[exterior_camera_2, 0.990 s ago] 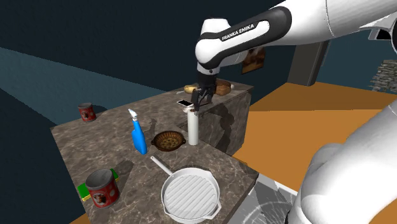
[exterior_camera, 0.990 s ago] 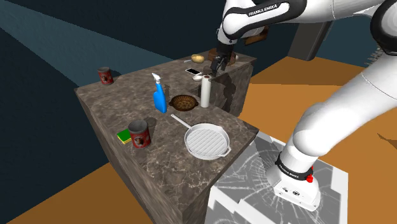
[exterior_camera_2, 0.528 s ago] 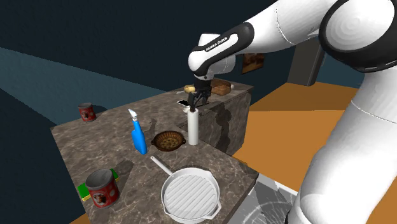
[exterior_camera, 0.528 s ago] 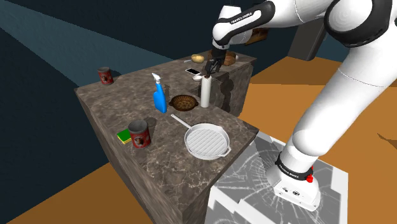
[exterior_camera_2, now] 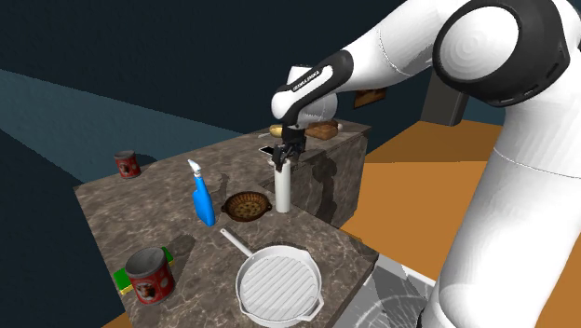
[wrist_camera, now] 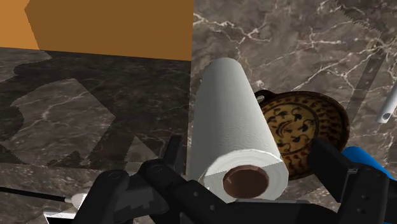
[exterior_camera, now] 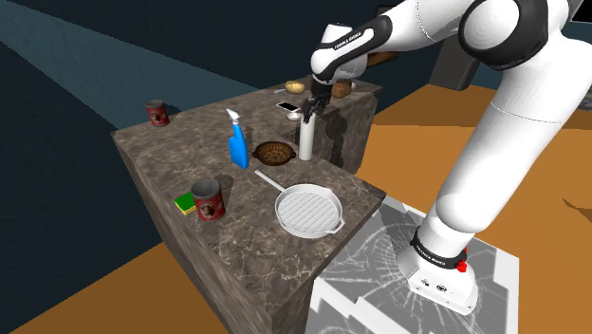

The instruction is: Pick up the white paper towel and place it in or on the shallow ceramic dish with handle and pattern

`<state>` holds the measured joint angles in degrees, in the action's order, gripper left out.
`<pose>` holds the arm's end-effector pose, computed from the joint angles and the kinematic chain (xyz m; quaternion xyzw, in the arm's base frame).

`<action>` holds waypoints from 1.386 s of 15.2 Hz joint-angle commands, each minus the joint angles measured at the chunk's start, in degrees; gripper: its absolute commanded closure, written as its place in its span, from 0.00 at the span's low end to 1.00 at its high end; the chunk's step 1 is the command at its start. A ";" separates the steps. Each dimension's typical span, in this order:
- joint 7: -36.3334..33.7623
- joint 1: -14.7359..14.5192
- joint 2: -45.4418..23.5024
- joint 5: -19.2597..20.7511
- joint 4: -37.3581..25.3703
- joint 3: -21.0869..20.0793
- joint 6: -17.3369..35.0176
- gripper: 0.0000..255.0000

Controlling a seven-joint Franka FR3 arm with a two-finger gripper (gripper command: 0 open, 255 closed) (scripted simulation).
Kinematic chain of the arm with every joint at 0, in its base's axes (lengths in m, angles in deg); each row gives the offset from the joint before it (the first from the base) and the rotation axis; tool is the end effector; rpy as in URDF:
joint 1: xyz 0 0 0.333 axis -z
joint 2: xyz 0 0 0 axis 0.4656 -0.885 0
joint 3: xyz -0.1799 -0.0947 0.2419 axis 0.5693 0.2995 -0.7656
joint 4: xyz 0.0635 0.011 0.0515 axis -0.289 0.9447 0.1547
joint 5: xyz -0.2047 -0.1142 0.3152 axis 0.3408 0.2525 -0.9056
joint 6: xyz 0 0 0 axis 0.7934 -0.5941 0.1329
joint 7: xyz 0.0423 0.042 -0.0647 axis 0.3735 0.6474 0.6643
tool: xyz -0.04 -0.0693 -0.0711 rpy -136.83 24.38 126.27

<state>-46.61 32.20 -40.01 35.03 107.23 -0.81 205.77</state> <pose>0.5311 -0.1666 0.4219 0.9949 -0.0028 0.1012 0.0010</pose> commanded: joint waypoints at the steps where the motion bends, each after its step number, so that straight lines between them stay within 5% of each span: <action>1: 0.22 -0.04 -0.93 -0.38 0.27 -0.04 1.20 0.00; 8: 0.22 -0.04 -0.93 -0.38 0.27 -0.04 1.20 0.00; 9: 0.22 -0.03 -0.93 -0.38 0.27 -0.04 1.20 1.00; 21: -0.21 -0.04 0.09 0.12 -0.97 -0.04 -1.02 1.00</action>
<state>-46.71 32.16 -40.16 35.02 106.67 -0.84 205.39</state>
